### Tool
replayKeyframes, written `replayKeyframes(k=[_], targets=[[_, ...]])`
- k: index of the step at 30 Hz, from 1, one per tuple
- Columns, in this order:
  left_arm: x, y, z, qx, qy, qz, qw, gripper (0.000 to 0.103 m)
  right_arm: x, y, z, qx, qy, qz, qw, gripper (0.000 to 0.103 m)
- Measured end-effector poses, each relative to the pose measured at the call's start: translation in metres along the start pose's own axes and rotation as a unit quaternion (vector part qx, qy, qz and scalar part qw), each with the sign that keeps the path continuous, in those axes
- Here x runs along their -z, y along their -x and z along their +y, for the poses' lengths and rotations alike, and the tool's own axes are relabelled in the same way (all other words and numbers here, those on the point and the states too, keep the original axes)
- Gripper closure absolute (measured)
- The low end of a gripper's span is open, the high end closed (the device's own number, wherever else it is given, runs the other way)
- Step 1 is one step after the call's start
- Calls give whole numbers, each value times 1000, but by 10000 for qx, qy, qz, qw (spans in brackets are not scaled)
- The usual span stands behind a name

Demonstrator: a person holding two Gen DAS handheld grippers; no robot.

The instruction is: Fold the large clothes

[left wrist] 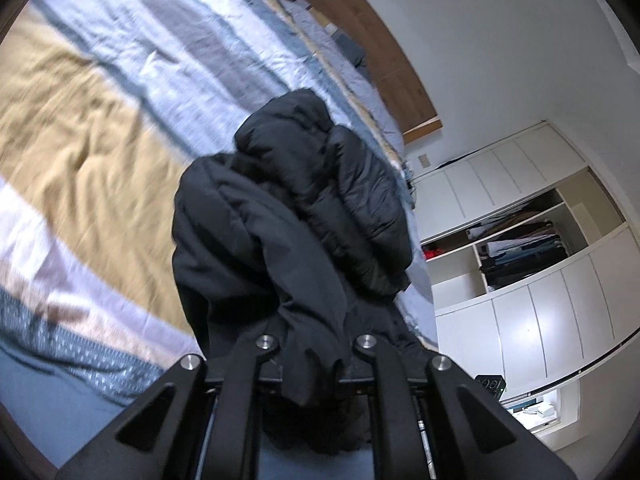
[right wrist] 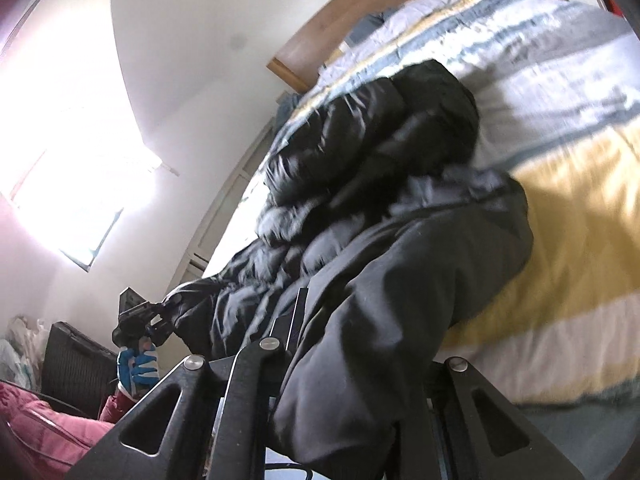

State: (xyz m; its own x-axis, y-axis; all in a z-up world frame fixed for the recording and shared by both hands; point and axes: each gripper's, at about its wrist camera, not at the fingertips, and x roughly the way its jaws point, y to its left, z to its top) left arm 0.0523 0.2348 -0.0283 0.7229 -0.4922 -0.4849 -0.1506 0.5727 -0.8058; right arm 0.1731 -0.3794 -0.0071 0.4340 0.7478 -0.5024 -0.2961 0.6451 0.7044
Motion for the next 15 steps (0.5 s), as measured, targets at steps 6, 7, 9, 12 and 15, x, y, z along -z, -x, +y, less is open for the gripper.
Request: replayKeyframes(k=[6,7,9,12,15], targets=[[-27,3,-24,194,-118,-246,9994,95,-36,10,9,-177,79,-376,9991,89],[-34,3,-28,248,-117,-302,9992,95,-41,12,9,-212,65,-439,9988,89],[-44,5,-32,334,-82,-383,9987,95,-53,15,8,-304,-12,-602,9977,89],[-64,7,-39,537,-13,-548,9971,95,-71,20,6,-431,-167,-868,9952,89],[-84,7,-42,813,79,-694,9942,95,-90,25,1,-545,-330,-1142,9914,89]])
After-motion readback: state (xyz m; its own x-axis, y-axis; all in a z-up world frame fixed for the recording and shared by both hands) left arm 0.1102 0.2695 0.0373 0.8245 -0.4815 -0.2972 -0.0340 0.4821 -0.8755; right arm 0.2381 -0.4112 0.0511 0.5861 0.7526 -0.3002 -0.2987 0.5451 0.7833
